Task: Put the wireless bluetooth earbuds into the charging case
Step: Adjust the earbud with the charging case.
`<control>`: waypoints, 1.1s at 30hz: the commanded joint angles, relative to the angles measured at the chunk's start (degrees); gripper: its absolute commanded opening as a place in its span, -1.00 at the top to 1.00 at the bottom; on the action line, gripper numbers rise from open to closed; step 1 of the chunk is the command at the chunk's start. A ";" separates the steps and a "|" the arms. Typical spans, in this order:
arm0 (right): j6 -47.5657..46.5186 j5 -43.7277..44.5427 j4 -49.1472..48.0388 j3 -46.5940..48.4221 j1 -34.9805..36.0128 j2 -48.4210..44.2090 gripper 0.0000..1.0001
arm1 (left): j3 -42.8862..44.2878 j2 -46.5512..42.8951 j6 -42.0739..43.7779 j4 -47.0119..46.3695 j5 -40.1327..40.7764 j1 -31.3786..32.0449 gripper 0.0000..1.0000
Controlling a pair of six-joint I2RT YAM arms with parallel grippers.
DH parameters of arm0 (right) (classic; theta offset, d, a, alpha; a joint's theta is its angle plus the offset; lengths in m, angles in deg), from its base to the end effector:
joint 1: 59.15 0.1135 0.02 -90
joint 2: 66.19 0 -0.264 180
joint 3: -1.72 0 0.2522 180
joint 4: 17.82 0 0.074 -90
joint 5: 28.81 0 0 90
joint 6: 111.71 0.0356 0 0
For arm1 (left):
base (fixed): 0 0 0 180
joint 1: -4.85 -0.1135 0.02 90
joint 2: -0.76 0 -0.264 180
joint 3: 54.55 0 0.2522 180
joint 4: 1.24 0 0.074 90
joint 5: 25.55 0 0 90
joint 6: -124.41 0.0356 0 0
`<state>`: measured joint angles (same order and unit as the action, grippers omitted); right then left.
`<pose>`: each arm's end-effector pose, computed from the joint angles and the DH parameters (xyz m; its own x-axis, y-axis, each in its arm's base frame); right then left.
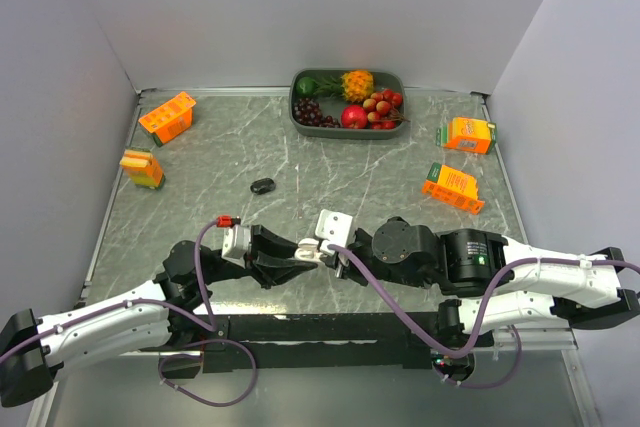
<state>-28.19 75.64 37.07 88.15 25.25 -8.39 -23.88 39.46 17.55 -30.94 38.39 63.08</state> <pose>0.0282 0.1962 0.4097 0.0634 -0.4733 -0.8786 -0.9408 0.2655 -0.2109 0.0721 -0.1461 0.2825 -0.0978 -0.3370 -0.9364 0.9930 0.0294 -0.1143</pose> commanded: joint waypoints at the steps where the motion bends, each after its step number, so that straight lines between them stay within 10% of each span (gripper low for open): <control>1: -0.29 4.96 0.27 -0.77 -0.11 0.21 0.55 | 0.23 -1.52 -1.24 -4.70 -2.68 0.38 0.98; 11: -0.20 4.79 0.45 -1.30 -0.20 0.56 1.00 | 0.41 -1.52 -1.33 -4.88 -2.59 0.30 0.98; 33: 0.50 4.71 -1.48 0.46 -0.20 -3.92 1.00 | -0.03 -0.29 -0.98 -4.00 -1.97 0.38 0.98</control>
<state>-27.56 79.40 37.02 87.42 25.18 -11.27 -24.42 39.24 17.11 -31.20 37.28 63.15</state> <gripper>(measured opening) 0.007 0.337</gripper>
